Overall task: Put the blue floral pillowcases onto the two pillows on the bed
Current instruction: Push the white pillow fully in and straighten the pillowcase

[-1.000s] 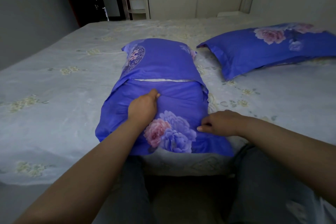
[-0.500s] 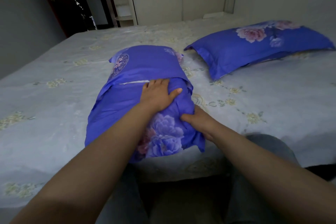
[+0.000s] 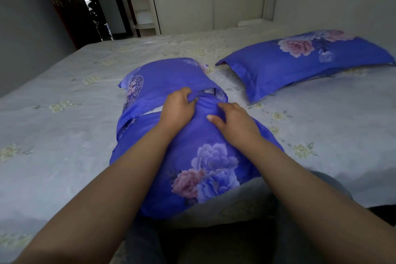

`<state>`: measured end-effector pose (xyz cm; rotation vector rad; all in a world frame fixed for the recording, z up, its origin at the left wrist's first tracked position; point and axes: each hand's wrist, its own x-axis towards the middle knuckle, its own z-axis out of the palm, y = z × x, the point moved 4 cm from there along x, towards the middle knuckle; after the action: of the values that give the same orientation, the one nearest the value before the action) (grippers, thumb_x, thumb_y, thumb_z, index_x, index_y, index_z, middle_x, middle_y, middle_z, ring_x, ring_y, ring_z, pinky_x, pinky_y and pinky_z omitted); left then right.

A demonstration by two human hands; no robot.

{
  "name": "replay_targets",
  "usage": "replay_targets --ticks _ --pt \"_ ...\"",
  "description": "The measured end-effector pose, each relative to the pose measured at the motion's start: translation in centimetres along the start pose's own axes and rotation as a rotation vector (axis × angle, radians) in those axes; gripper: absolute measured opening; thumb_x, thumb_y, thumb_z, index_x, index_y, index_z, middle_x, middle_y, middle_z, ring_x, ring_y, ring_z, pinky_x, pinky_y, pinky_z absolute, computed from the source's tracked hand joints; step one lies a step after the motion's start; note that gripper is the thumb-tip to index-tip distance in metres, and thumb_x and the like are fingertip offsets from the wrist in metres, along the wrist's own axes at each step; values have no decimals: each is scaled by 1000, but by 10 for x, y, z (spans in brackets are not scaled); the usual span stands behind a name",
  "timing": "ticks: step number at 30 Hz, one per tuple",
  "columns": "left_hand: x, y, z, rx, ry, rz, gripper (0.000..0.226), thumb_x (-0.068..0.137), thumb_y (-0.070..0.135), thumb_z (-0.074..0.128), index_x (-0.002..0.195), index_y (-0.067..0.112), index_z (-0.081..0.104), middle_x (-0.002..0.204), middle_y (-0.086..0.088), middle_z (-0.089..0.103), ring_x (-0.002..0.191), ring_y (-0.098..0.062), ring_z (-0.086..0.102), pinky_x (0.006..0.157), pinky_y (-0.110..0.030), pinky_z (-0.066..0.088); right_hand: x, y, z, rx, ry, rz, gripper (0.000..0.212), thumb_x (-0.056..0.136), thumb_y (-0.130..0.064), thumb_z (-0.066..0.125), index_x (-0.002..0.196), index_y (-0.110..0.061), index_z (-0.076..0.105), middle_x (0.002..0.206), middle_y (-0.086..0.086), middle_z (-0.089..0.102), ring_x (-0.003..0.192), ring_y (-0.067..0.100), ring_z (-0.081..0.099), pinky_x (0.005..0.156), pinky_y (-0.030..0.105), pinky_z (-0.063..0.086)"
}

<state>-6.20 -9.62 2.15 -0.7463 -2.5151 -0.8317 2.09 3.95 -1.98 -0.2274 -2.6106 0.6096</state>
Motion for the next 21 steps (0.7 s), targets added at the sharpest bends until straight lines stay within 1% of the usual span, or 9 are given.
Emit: replay_targets --ticks 1,3,6,9,11,13,16,18,21 --pt "-1 2 1 -44 -6 2 24 92 22 55 75 11 43 76 -17 56 80 -38 54 63 -35 33 8 1 5 -16 -52 44 51 91 -43 54 134 -15 47 129 13 47 118 32 45 94 40 40" --pt "-4 3 8 -86 -69 27 23 94 23 52 80 10 40 74 -14 51 80 -39 54 65 -38 35 19 5 8 -125 6 36 39 93 -37 53 125 -16 53 122 11 48 113 31 46 85 36 42" --pt "-13 -1 30 -53 -231 39 20 97 26 46 95 8 40 88 -22 56 88 -41 54 66 -37 32 26 10 12 -170 80 -18 22 96 -26 49 105 -10 61 107 12 57 102 29 49 72 33 38" --pt "-17 -5 44 -33 -386 -4 26 99 36 39 97 11 33 95 -20 57 95 -39 55 68 -35 32 28 21 12 72 129 71 16 96 -22 48 95 -9 57 92 11 62 85 29 54 65 31 34" --pt "-18 -5 53 -38 -500 -66 38 99 45 32 110 9 38 116 -19 57 108 -35 54 80 -36 38 33 24 8 269 142 152 12 95 -19 48 90 -11 56 84 10 62 77 25 53 66 32 38" --pt "-23 -5 61 -54 -600 -128 55 99 51 23 130 7 37 135 -18 50 122 -32 48 95 -35 36 41 20 7 475 78 239 13 96 -17 48 86 -13 56 80 5 58 74 18 51 70 30 41" --pt "-27 -12 65 -95 -684 -195 69 96 59 14 143 12 33 146 -13 41 132 -27 40 105 -29 28 45 2 13 705 -45 329 27 97 -16 45 70 -18 49 65 0 46 61 11 40 63 27 36" --pt "-29 -20 65 -137 -725 -211 74 92 65 12 145 19 34 149 -7 38 136 -24 35 111 -28 23 43 -4 16 765 -71 341 32 98 -17 44 66 -19 44 64 2 41 62 13 37 64 27 34" --pt "-35 -23 61 -158 -789 -238 74 92 65 12 142 18 40 148 -7 39 136 -23 35 113 -28 22 43 -10 7 608 -16 276 24 97 -19 46 76 -11 54 69 6 49 62 14 43 65 29 38"
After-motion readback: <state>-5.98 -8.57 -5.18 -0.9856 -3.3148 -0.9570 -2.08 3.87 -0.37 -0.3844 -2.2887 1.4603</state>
